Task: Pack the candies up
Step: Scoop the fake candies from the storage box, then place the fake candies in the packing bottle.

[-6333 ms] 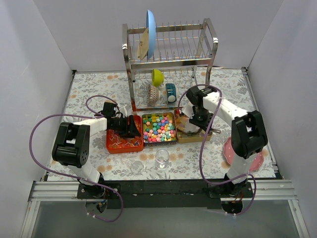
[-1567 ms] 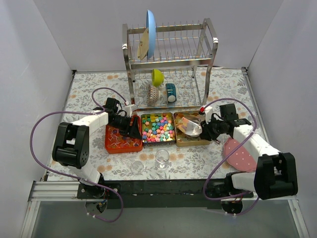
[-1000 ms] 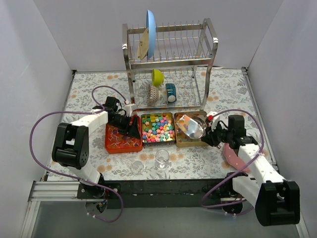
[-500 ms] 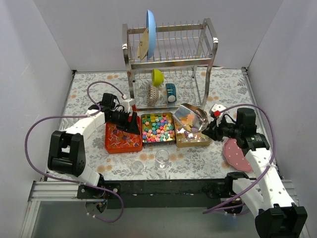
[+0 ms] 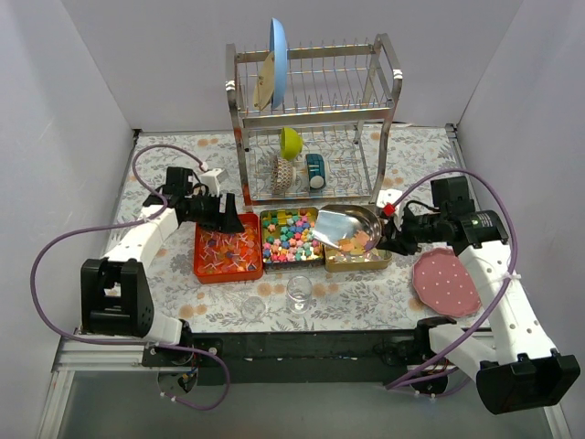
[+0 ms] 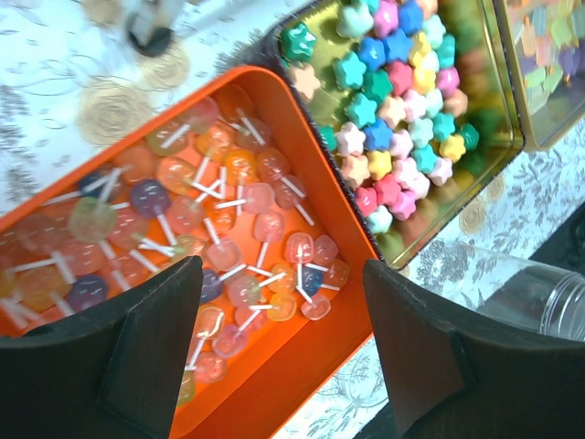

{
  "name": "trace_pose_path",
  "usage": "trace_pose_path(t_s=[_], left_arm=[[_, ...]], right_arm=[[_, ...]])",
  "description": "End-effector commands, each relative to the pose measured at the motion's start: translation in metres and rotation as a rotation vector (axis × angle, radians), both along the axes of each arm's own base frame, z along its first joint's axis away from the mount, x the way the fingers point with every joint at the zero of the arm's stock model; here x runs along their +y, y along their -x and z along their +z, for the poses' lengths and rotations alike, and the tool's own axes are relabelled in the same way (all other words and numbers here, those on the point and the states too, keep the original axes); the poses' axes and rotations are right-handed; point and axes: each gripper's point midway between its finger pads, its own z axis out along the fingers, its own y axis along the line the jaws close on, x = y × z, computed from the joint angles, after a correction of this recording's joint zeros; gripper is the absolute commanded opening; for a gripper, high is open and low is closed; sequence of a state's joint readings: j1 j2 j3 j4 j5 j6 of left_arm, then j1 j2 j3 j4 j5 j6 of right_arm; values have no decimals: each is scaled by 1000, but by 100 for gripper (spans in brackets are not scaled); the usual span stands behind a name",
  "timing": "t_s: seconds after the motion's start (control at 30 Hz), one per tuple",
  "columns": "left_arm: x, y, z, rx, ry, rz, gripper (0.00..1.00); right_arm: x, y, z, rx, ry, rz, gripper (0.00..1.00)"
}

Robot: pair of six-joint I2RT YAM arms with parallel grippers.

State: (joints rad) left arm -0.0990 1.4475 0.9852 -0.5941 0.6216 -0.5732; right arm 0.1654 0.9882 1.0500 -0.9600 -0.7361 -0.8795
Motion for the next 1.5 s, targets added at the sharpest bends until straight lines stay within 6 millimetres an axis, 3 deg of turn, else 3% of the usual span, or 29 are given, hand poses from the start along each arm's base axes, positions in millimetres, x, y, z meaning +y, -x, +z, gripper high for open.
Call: trace_pose_path(t_s=[0.0, 0.27, 0.43, 0.53, 0.97, 1.27, 1.47], left_arm=[[16, -11, 22, -98, 3, 68, 71], [31, -10, 23, -124, 0, 129, 71], [35, -5, 21, -143, -6, 152, 71], [47, -6, 23, -149, 2, 195, 71], [49, 7, 17, -151, 26, 212, 71], [50, 6, 22, -164, 46, 224, 71], [50, 7, 23, -163, 61, 231, 71]], right_arm=[[2, 16, 11, -49, 89, 135, 1], [17, 35, 3, -79, 256, 263, 1], [20, 30, -2, -68, 344, 255, 1], [21, 26, -4, -86, 383, 263, 1], [49, 32, 8, -105, 444, 321, 1], [44, 34, -2, -151, 575, 350, 1], [50, 32, 8, -179, 610, 362, 1]])
